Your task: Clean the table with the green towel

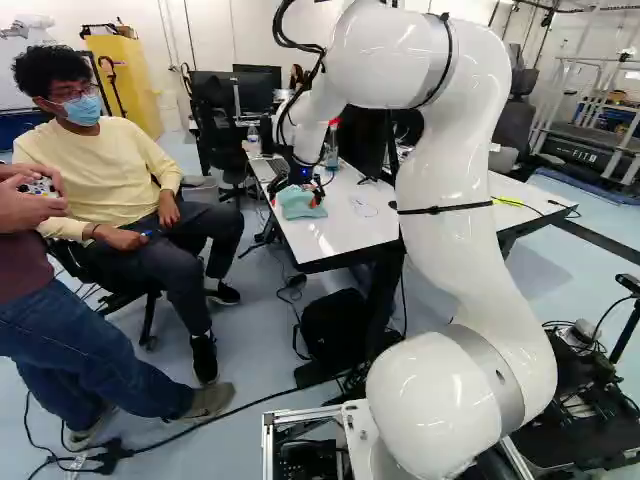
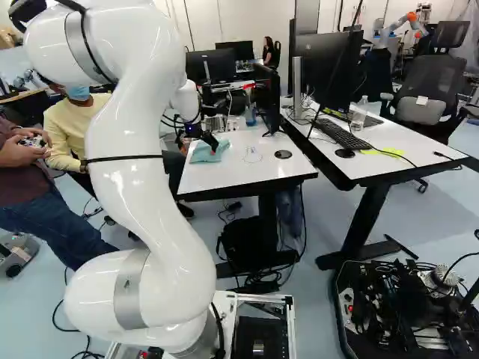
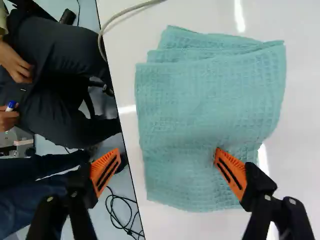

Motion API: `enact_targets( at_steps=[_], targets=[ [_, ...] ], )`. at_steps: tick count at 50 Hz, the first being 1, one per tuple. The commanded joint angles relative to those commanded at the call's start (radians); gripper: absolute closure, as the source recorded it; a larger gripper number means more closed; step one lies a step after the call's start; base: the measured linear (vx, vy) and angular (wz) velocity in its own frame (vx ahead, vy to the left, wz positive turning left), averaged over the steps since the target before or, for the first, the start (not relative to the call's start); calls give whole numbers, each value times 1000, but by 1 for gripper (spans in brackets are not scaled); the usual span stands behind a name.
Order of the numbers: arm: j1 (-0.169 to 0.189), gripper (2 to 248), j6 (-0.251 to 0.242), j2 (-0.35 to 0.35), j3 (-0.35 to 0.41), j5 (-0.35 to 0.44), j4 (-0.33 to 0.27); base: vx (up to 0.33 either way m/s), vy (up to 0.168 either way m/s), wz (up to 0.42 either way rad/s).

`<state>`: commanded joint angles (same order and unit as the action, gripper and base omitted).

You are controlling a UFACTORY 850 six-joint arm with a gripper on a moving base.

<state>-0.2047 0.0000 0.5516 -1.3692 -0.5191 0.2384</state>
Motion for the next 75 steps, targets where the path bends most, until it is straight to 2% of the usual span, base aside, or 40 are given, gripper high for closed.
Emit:
enact_targets(
  at_steps=[40,75],
  targets=[
    [1,3,0,-1,0,0,0,0,0,0],
    [1,3,0,-90,23,0,0,0,0,0]
  ],
)
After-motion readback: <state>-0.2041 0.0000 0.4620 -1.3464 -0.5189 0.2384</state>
